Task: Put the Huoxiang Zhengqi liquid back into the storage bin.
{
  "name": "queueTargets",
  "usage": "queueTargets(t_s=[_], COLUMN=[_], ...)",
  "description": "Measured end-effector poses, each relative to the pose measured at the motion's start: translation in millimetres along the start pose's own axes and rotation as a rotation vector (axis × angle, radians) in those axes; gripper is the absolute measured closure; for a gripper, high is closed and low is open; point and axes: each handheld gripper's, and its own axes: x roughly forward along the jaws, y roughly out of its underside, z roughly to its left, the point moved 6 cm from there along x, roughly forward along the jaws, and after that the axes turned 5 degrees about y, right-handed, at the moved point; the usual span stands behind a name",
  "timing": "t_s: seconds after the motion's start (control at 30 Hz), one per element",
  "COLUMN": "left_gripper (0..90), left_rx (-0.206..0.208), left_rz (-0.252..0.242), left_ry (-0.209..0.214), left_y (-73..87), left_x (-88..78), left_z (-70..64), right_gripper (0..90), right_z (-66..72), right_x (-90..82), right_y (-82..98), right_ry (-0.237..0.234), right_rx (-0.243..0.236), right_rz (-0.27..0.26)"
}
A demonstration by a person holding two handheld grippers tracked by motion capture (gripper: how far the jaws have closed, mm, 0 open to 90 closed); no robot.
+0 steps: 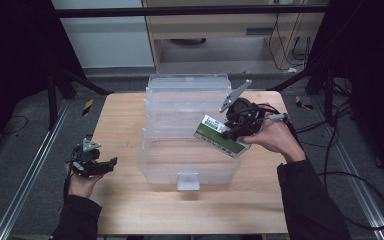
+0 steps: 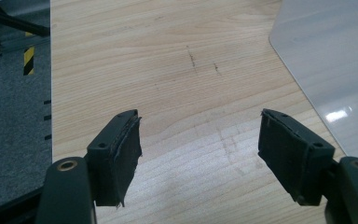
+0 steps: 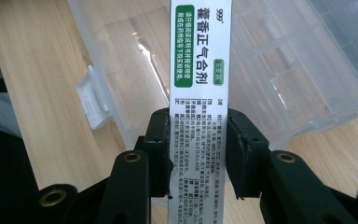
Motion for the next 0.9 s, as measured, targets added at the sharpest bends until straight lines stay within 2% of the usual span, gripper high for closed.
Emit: queueTargets(t_s=[0.63, 0.9], left_gripper=[28.7, 28.9], left_rx=[-0.002, 0.0], left_rz=[0.011, 0.014], left_ry=[0.0, -0.003], left_y=[1.9, 2.1], left_x=[3.1, 3.9], left_z=[1.6, 1.4], right_gripper=[64.3, 64.2], right_z=[12.4, 12.8], right_x=[28.1, 35.5], right_y=[-0.3, 3.1], right_ry=[-0.115, -0.134], right_rx=[-0.174, -0.183], right_rz=[0.031, 0.057])
